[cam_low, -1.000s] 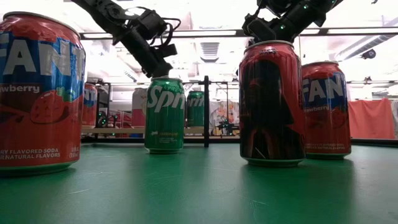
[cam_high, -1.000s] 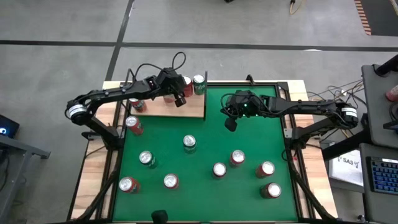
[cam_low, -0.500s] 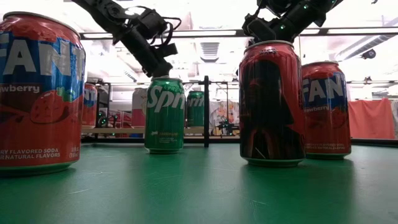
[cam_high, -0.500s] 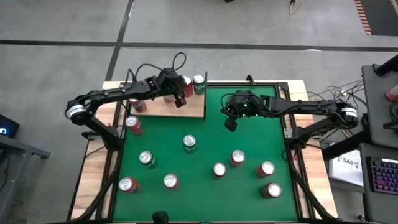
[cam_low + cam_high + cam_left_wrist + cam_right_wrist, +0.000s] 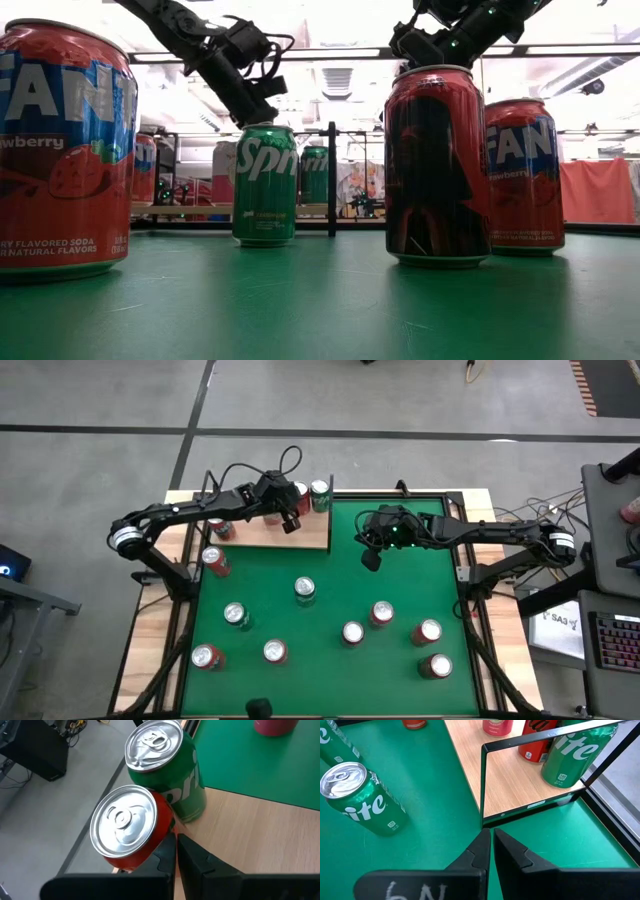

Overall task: Place canned beverage on shelf
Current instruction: Put the red-black soda can on the shelf

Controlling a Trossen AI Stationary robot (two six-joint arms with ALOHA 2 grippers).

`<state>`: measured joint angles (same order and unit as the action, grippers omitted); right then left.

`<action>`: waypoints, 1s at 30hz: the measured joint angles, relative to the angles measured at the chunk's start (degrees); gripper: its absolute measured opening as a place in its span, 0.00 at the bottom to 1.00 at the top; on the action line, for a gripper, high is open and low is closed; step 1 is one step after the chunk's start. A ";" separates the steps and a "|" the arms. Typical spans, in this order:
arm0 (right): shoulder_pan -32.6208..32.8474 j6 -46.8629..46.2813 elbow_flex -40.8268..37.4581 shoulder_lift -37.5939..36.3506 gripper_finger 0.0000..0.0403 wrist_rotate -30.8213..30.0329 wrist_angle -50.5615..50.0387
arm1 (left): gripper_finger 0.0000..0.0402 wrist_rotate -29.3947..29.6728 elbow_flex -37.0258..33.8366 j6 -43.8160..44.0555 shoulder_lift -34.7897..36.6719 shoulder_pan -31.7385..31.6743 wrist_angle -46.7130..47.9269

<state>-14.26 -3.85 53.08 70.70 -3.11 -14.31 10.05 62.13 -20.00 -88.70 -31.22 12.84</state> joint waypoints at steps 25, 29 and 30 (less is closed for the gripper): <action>6.18 -6.63 2.53 -0.04 0.03 0.04 0.04 | 0.00 0.01 0.15 9.88 16.56 19.24 7.51; 7.76 -6.54 4.94 -0.06 0.03 0.04 0.05 | 0.00 0.02 -0.99 12.09 18.82 22.45 9.31; 8.08 -6.36 5.46 -0.07 0.03 0.04 0.07 | 0.00 0.02 -1.27 12.57 19.25 23.08 9.75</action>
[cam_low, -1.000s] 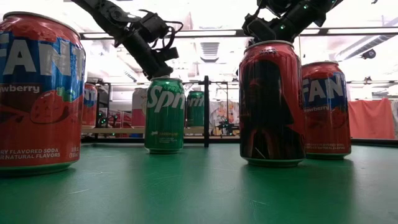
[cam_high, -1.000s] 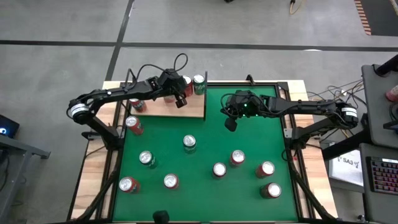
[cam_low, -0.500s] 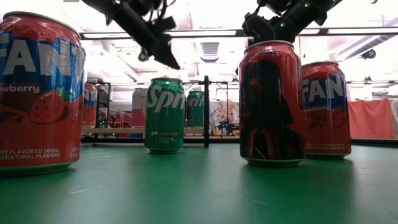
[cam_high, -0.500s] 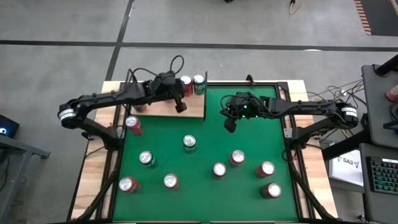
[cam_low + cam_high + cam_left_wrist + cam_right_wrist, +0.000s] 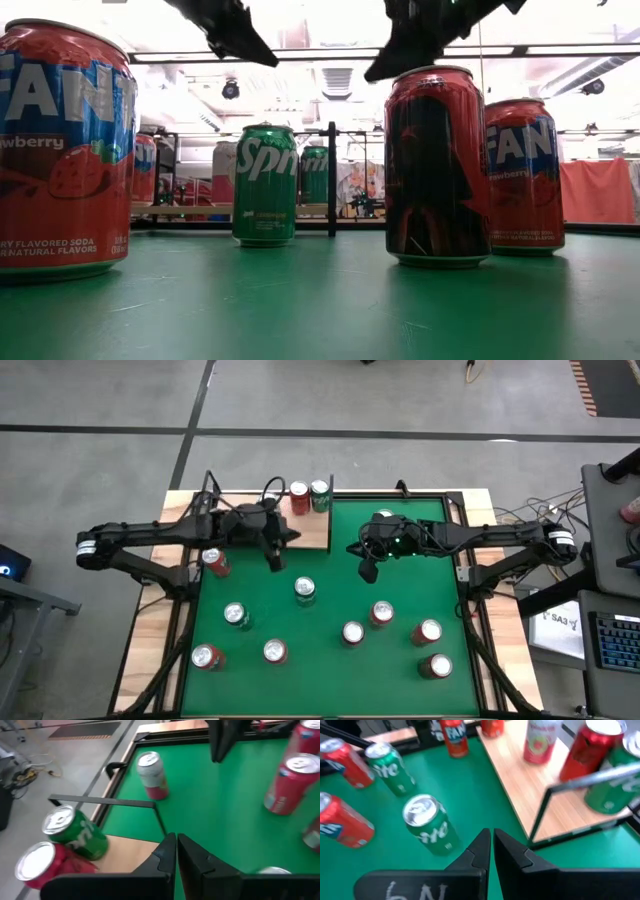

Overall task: Place canned beverage on shelf
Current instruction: Put the red-black soda can on the shelf

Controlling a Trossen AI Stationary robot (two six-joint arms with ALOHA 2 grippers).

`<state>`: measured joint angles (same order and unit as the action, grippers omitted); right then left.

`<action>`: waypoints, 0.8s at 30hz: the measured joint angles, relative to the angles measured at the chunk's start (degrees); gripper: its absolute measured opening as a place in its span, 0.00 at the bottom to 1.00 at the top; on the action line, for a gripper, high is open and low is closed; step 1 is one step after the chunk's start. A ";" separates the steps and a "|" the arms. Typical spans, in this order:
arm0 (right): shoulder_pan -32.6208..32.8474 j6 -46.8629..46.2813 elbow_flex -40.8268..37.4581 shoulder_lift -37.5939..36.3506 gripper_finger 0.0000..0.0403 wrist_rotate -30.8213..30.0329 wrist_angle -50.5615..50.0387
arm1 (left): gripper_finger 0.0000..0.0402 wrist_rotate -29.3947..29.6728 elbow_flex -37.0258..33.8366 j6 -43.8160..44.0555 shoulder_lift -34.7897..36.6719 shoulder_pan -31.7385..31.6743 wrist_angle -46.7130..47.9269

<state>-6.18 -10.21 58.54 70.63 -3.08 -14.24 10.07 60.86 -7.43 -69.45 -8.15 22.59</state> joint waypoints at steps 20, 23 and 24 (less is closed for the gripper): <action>0.67 1.34 6.02 2.25 0.03 -1.47 -3.63 | 0.00 4.04 -0.25 -15.63 -10.24 -16.94 -0.66; 0.64 1.46 6.01 2.30 0.03 -1.48 -4.81 | 0.00 1.43 1.40 -16.26 -13.25 -19.81 -1.00; 0.64 1.50 5.99 2.39 0.03 -1.50 -5.09 | 0.00 0.83 1.87 -16.27 -14.08 -20.43 -0.98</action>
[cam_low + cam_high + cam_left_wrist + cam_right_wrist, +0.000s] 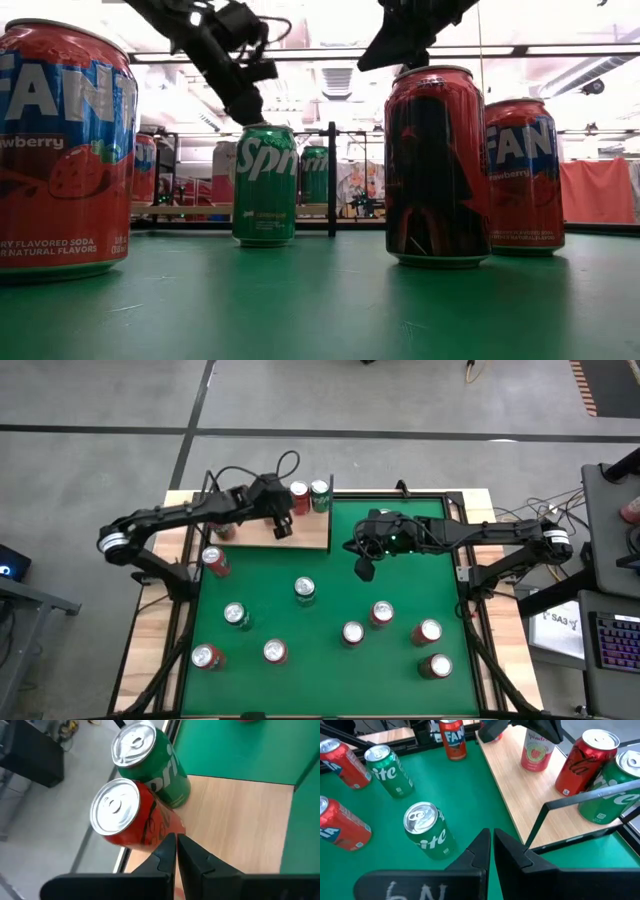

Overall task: Place canned beverage on shelf
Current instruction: Put the red-black soda can on the shelf

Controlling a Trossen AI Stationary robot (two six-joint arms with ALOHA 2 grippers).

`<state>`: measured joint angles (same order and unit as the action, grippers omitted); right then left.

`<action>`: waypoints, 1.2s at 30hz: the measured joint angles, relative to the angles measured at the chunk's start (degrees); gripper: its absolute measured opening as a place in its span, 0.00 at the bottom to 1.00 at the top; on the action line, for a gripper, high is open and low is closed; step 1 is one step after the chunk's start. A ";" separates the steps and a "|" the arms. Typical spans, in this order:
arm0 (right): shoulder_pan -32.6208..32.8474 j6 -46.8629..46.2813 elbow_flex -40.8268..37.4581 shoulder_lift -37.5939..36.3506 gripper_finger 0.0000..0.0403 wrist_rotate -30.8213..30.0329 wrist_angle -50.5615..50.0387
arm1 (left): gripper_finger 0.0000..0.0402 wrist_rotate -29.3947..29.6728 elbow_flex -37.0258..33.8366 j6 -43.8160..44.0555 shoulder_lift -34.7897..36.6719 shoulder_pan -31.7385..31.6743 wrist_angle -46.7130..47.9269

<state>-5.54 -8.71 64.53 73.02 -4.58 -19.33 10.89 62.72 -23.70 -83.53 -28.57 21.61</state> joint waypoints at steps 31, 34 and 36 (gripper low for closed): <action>-0.10 0.81 -0.11 0.19 0.03 -0.08 -0.57 | 0.00 -0.92 2.42 -0.68 -7.38 -1.97 -4.74; -0.11 0.85 -0.13 0.19 0.03 -0.07 -0.57 | 0.00 -0.88 2.42 -0.44 -7.76 -2.00 -5.56; -0.11 0.85 -0.13 0.19 0.03 -0.07 -0.59 | 0.00 -0.85 2.42 -0.24 -7.90 -2.07 -5.73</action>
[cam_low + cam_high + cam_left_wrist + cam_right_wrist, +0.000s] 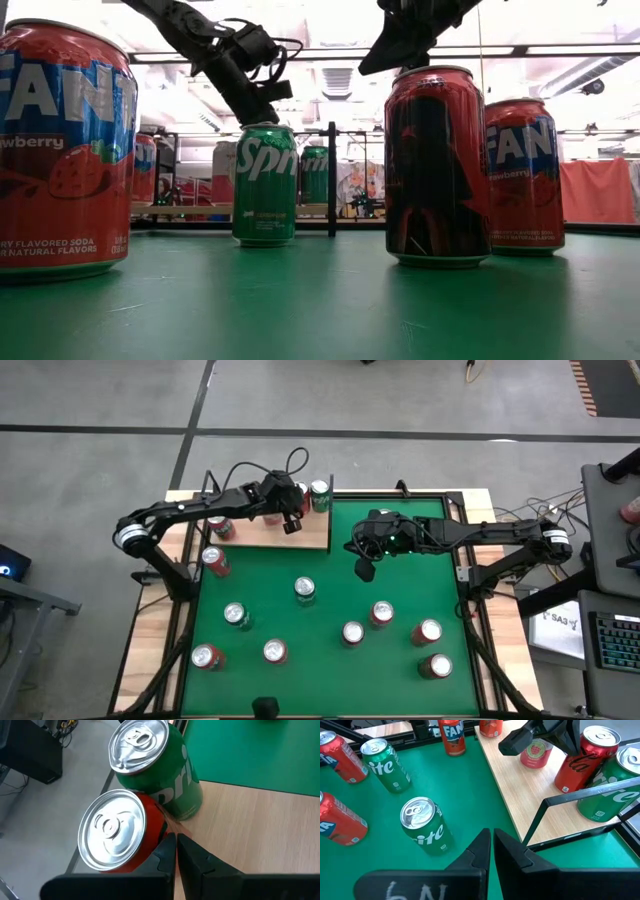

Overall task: Place canned beverage on shelf
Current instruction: Put the red-black soda can on the shelf, then put the red soda can on the shelf aligned with the other red soda can

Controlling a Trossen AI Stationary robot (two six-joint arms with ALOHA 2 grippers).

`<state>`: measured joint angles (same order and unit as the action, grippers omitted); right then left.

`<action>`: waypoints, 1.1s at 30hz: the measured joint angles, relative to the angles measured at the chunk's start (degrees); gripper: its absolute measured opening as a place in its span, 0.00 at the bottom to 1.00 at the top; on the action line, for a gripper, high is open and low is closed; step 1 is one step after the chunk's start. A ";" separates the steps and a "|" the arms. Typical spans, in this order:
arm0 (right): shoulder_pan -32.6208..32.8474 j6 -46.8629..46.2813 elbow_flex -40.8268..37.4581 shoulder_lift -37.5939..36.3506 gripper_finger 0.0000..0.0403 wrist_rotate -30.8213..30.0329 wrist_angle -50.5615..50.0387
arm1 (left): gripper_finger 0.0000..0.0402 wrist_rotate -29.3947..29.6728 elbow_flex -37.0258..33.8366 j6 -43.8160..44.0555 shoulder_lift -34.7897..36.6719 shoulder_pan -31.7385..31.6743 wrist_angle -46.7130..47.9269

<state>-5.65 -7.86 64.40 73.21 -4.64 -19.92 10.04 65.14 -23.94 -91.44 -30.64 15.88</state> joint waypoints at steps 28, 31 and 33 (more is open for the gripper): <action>0.13 -1.85 -0.04 -0.02 0.03 -0.07 0.01 | 0.00 -0.04 0.37 5.78 4.41 3.49 3.72; 0.23 -2.47 -0.04 -0.02 0.03 -0.02 0.02 | 0.00 -0.10 0.39 6.70 7.48 6.52 5.43; 0.46 -2.85 -0.04 -0.02 0.03 -0.02 0.02 | 0.00 -0.13 0.39 7.30 9.79 8.87 6.78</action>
<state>-5.19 -10.71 64.36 73.19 -4.67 -19.90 9.91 65.54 -16.65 -81.65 -21.77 22.66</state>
